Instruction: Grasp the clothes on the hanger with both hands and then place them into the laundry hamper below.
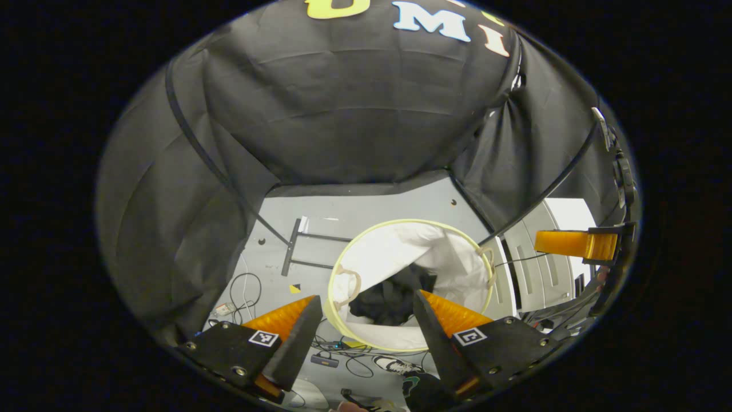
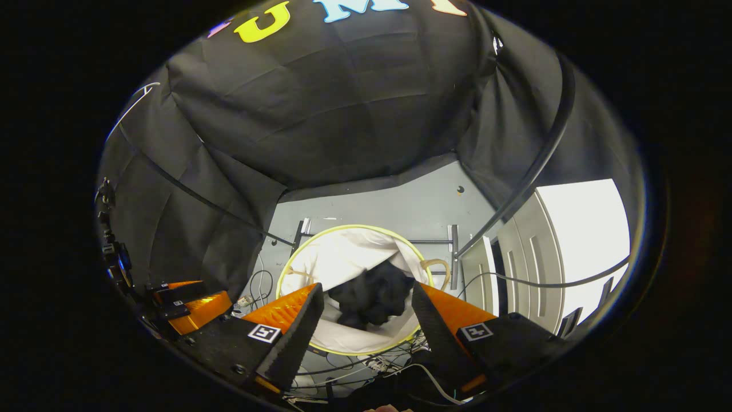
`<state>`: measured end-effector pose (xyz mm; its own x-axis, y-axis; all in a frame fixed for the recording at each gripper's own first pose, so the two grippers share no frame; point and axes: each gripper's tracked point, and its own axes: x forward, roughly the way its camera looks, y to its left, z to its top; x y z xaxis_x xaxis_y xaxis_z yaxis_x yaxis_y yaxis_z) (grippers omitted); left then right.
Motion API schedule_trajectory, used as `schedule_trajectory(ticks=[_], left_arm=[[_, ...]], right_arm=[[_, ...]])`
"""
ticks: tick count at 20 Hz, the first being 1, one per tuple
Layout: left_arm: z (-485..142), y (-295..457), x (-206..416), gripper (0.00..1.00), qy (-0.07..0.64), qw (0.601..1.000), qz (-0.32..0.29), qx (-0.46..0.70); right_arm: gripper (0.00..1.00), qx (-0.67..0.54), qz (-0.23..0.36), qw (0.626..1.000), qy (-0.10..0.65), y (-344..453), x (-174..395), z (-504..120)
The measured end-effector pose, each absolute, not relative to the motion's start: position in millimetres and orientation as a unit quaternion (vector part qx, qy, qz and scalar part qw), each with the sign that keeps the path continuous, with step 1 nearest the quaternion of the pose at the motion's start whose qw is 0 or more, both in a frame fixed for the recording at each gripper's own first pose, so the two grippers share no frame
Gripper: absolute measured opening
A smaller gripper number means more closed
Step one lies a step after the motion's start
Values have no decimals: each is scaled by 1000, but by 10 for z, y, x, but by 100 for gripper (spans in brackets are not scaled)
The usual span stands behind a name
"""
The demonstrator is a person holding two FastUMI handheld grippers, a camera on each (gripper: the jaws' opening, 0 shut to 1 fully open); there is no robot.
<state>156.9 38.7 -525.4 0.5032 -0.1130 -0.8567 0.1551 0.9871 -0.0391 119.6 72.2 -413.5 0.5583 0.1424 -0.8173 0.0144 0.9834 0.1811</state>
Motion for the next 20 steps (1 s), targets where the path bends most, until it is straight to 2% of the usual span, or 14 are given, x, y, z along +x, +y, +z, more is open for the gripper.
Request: schedule_trajectory(ticks=[4, 7, 16, 20], left_arm=[[-4896, 509, 1453, 94, 456, 887, -68, 25], [-4476, 474, 1463, 95, 409, 909, -74, 18], [-2383, -68, 1769, 94, 203, 973, -104, 25], [-1410, -280, 1878, 94, 117, 988, -99, 22]], right_arm=[[98, 82, 21, 893, 442, 605, 1075, -3791], [98, 70, 5, 916, 395, 454, 1031, -3353], [100, 60, -76, 974, 203, -292, 829, -1752], [93, 53, -104, 987, 114, -722, 810, -1063]])
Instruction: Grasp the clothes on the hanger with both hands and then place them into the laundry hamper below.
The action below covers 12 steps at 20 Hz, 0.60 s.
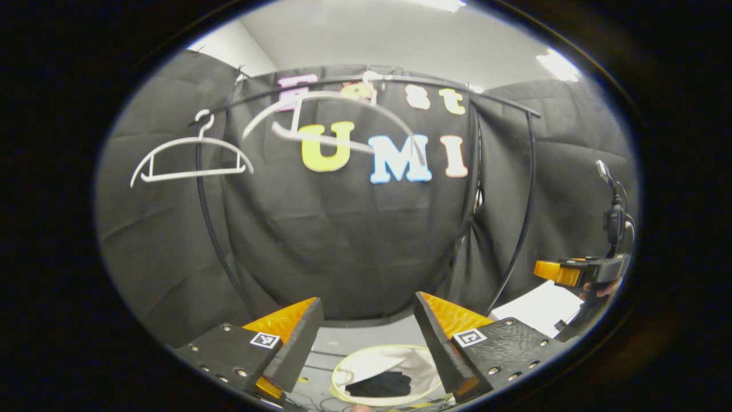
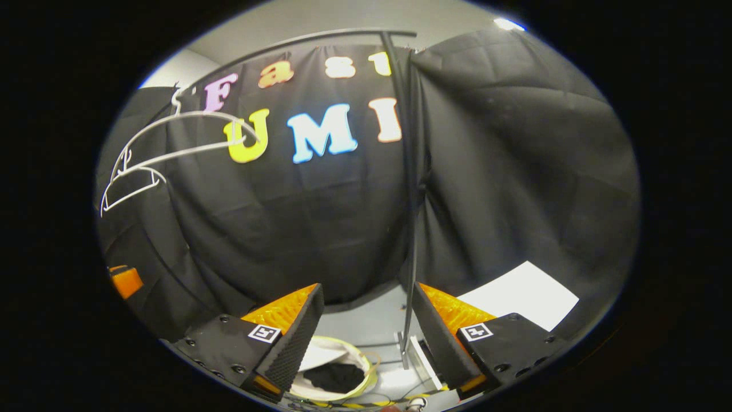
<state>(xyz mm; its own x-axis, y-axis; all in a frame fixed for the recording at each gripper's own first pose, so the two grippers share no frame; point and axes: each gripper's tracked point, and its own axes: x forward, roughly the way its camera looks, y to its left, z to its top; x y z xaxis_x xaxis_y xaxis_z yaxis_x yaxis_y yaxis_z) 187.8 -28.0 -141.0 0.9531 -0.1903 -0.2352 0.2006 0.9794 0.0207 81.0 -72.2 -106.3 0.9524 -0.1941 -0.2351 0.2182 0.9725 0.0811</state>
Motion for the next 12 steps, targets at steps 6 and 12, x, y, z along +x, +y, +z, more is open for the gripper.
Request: schedule_trajectory(ticks=[6, 12], left_arm=[[202, -497, 1916, 94, -11, 997, -70, -21], [960, -763, 1625, 93, -71, 995, -49, -48]], right_arm=[[93, 30, -88, 995, -20, -985, 851, 60], [93, 37, -22, 997, -58, -993, 753, 489]])
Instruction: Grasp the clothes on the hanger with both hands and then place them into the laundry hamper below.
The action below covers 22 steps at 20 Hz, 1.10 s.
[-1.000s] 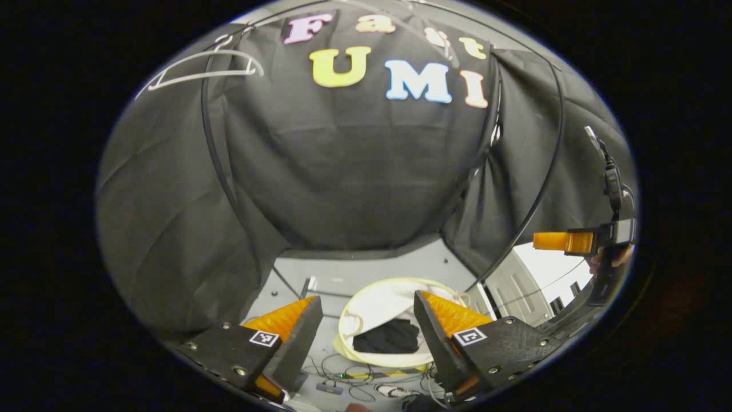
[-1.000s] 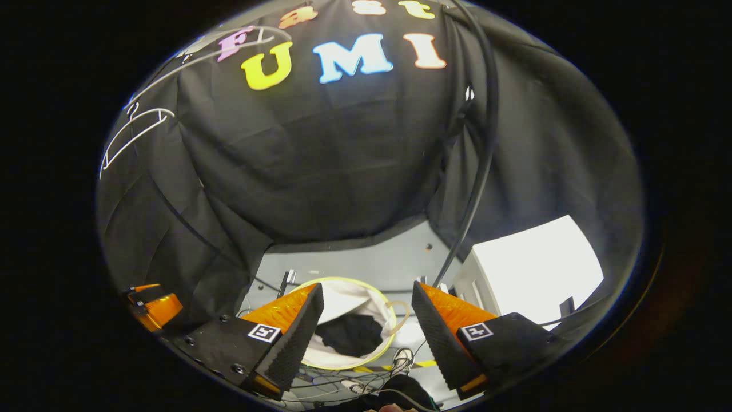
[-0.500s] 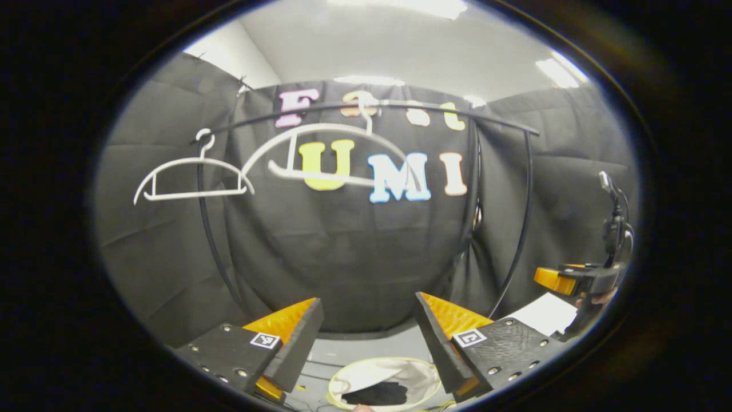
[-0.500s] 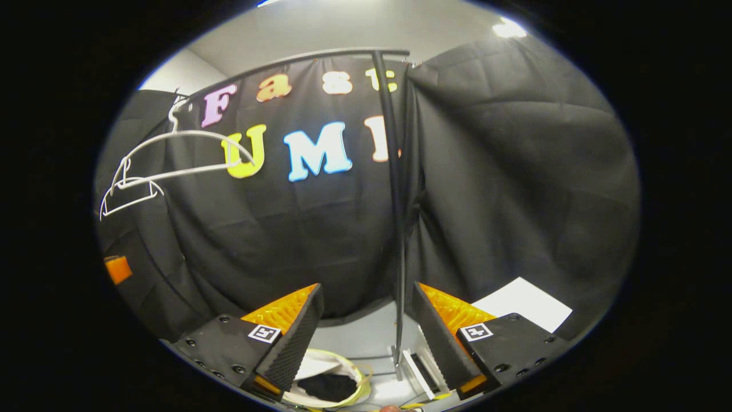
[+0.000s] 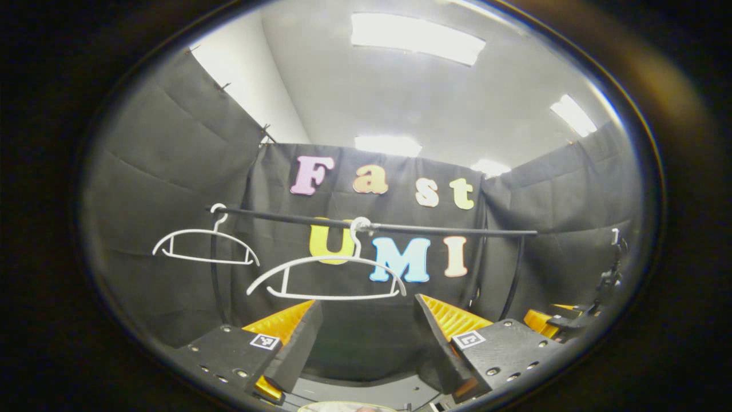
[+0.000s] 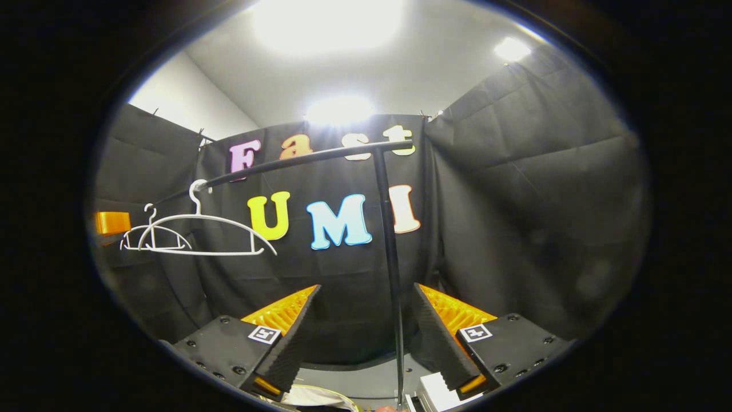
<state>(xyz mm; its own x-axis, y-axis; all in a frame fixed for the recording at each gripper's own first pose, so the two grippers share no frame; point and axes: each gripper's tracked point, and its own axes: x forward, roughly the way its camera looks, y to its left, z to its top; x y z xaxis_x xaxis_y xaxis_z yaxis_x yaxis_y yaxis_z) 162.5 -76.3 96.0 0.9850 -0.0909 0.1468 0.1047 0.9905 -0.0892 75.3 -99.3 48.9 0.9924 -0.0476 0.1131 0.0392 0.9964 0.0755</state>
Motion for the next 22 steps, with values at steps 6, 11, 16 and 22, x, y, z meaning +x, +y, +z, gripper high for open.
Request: schedule_trajectory(ticks=[6, 11, 16, 22], left_arm=[[817, -817, 1432, 93, -63, 997, 22, -43], [570, -743, 1254, 94, -33, 995, 44, -81], [471, -565, 1252, 93, -19, 995, 58, -76], [429, -435, 1309, 94, -17, 997, 33, -66]], right_arm=[[98, 58, 37, 997, -30, -1003, 717, 328], [98, 68, 45, 996, -40, -1049, 612, 395], [98, 71, 46, 996, -38, -927, 534, 384], [98, 55, 31, 997, -43, -751, 434, 413]])
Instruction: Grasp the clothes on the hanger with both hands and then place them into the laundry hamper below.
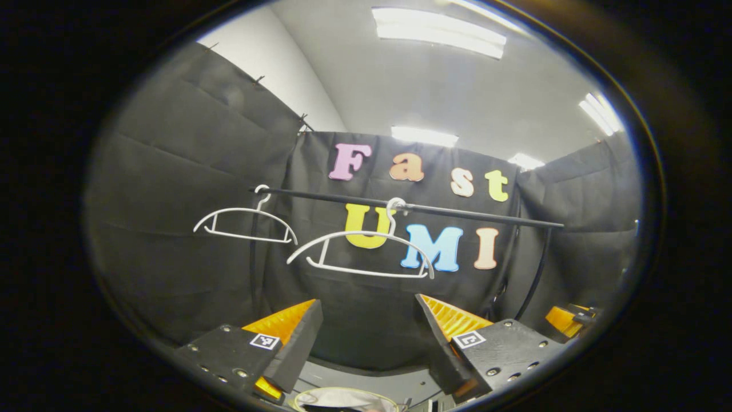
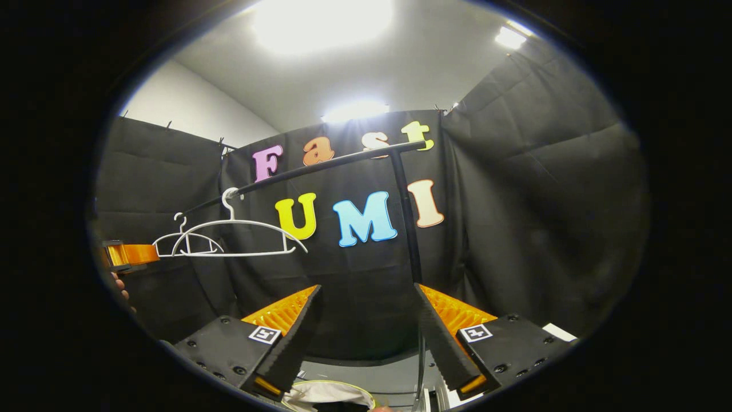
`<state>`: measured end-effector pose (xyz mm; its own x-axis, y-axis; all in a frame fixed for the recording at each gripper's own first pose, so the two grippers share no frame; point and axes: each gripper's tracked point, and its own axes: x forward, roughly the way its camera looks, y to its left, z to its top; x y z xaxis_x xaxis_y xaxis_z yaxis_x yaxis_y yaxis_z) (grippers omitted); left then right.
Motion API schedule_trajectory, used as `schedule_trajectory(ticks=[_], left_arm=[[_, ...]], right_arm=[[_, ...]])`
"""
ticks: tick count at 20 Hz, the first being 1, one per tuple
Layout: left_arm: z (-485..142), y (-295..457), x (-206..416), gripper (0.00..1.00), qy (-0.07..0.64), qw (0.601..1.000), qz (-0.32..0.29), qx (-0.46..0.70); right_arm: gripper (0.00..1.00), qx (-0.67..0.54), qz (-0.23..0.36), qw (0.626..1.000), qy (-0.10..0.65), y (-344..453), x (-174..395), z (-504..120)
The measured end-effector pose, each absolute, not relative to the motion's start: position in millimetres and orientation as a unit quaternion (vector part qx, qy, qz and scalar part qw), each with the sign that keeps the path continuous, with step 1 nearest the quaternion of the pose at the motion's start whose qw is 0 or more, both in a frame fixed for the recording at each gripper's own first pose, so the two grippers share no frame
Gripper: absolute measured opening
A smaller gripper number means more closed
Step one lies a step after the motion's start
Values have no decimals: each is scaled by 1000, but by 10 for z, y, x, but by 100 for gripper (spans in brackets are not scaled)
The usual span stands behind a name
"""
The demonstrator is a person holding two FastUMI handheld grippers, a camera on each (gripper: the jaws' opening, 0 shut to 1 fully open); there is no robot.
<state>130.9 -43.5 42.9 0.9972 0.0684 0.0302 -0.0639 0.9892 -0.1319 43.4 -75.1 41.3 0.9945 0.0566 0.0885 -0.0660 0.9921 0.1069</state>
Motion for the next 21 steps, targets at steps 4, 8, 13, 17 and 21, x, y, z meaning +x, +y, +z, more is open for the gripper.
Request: schedule_trajectory(ticks=[4, 8, 13, 17, 21], left_arm=[[339, -440, 1328, 94, -26, 998, 15, -57], [219, -488, 1308, 94, -26, 999, -6, -45], [62, -664, 1342, 94, -20, 999, -42, -14], [-104, -855, 1393, 94, -10, 998, -56, 6], [-221, -1159, 1461, 94, 3, 995, -98, -1]], right_arm=[[100, 43, 19, 998, -47, -702, 332, 375], [98, 40, -4, 998, -49, -748, 222, 289], [100, 40, -33, 998, -43, -748, 87, 154], [98, 47, -49, 998, -10, -726, -35, -41], [98, 59, -68, 996, -9, -751, -135, -73]])
